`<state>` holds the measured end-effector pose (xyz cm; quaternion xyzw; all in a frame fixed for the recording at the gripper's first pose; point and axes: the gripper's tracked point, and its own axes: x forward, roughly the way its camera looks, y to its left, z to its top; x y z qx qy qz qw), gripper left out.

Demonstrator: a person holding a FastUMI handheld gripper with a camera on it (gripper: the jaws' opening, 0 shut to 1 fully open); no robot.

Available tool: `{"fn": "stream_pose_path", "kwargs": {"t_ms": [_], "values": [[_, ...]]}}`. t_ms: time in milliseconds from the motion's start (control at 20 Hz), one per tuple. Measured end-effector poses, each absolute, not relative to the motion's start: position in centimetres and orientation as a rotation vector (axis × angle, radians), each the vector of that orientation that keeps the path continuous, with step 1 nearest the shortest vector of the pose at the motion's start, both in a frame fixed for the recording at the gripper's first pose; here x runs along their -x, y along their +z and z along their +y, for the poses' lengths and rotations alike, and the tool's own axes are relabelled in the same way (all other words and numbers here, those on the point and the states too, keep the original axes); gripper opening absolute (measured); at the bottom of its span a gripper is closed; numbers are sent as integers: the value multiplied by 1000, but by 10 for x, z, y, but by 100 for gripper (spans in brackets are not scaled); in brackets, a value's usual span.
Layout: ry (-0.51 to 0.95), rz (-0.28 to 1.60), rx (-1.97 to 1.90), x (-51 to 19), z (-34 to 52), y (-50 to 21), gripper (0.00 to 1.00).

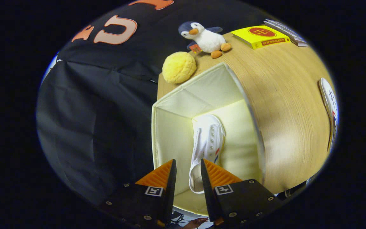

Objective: Open the storage box then place both shoes into the box .Put the left shoe in first, then the right shoe, with the right side of both shoes facing outward in a uniform manner.

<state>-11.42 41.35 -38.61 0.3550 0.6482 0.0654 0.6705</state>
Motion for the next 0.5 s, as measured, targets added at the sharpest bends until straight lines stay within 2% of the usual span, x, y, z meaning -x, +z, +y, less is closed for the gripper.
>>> {"fn": "stream_pose_path", "kwargs": {"t_ms": [100,350,500], "values": [[156,1394,-789,113,386,-375,54],[140,1233,-702,118,301,-364,62],[106,1209,-594,132,247,-375,76]]}}
